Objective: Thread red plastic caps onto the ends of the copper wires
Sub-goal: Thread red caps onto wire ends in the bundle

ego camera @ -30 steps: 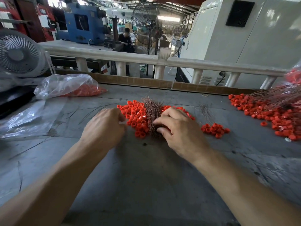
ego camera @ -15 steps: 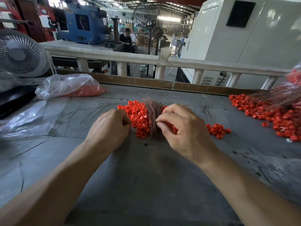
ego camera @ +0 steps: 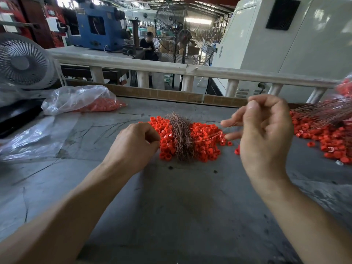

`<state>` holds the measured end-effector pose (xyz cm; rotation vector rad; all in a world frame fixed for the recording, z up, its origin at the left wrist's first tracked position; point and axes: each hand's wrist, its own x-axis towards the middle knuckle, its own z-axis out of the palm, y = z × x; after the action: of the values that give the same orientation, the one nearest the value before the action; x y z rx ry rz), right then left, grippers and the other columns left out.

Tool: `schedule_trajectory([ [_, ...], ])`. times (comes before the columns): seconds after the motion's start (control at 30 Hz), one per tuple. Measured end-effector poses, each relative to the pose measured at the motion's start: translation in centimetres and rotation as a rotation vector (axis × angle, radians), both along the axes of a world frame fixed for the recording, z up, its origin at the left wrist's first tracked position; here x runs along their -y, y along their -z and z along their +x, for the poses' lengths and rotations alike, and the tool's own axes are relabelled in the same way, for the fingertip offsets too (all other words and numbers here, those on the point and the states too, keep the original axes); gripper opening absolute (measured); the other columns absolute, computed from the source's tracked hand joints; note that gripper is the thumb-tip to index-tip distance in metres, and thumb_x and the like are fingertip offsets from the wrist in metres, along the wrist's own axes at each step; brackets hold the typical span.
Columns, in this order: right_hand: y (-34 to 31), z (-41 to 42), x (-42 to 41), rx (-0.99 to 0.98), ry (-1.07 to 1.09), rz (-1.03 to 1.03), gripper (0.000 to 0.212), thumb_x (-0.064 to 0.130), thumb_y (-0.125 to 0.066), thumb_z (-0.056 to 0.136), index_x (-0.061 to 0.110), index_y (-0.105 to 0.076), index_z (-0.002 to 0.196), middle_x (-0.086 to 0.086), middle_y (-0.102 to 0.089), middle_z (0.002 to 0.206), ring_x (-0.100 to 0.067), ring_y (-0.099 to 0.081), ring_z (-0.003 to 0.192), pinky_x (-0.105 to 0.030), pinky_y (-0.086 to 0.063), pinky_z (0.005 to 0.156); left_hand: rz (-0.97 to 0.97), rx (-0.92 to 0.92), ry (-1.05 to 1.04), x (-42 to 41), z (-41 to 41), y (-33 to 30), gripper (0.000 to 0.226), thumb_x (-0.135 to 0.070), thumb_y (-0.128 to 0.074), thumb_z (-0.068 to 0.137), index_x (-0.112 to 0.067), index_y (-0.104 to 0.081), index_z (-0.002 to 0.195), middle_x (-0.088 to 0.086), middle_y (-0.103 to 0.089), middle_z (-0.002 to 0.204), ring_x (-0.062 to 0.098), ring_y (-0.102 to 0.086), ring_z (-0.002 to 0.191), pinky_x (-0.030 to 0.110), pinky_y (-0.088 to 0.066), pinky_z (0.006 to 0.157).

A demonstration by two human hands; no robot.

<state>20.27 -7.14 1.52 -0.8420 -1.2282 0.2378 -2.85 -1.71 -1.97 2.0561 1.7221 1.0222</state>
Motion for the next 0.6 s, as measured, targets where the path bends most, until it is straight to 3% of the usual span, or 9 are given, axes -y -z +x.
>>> schedule_trajectory([
  [0.13,-0.2,1.6,-0.6,-0.155,0.083,-0.065,0.011,0.019,-0.045,0.107,0.025,-0.053,0.102,-0.001,-0.063,0.075,-0.027,-0.073,0.062,-0.027,-0.052,0.043,-0.017,-0.037,-0.001,0.0,-0.1,0.3,0.019,-0.015,-0.075,0.080,-0.032,-0.067,0.077,-0.017,-0.064,0.079,0.001,-0.056,0.073,0.025,-0.041,0.062],
  [0.3,0.1,3.1,-1.6,-0.366,0.104,-0.189,0.012,0.017,-0.048,0.106,0.018,-0.057,0.098,0.000,-0.066,0.067,-0.025,-0.069,0.054,-0.027,-0.051,0.042,-0.048,-0.105,0.017,0.1,0.1,0.7,0.017,-0.018,-0.075,0.082,-0.034,-0.069,0.078,-0.018,-0.059,0.071,-0.001,-0.052,0.065,0.021,-0.037,0.055],
  [0.4,0.1,3.2,-1.9,-0.450,0.057,-0.286,0.014,0.016,-0.051,0.105,0.015,-0.059,0.093,0.000,-0.068,0.064,-0.022,-0.069,0.053,-0.026,-0.050,0.041,-0.013,-0.111,0.013,0.2,0.2,0.6,0.012,-0.023,-0.071,0.088,-0.034,-0.071,0.084,-0.018,-0.063,0.077,0.000,-0.056,0.072,0.022,-0.040,0.060],
  [0.47,0.3,3.0,-1.9,-0.461,0.007,-0.353,0.017,0.018,-0.053,0.105,0.015,-0.060,0.090,-0.001,-0.070,0.063,-0.021,-0.070,0.053,-0.027,-0.049,0.039,0.064,-0.040,0.012,0.3,0.3,0.1,0.009,-0.029,-0.068,0.092,-0.031,-0.071,0.083,-0.017,-0.067,0.078,0.002,-0.060,0.075,0.026,-0.045,0.064],
  [0.6,0.5,1.8,-1.9,-0.432,-0.091,-0.463,0.012,0.016,-0.054,0.105,0.010,-0.059,0.096,-0.004,-0.071,0.066,-0.023,-0.072,0.056,-0.027,-0.051,0.040,0.061,0.187,0.215,1.6,1.7,-0.8,0.033,-0.045,-0.067,0.094,-0.021,-0.070,0.072,-0.004,-0.067,0.065,0.004,-0.054,0.052,0.027,-0.044,0.054],
])
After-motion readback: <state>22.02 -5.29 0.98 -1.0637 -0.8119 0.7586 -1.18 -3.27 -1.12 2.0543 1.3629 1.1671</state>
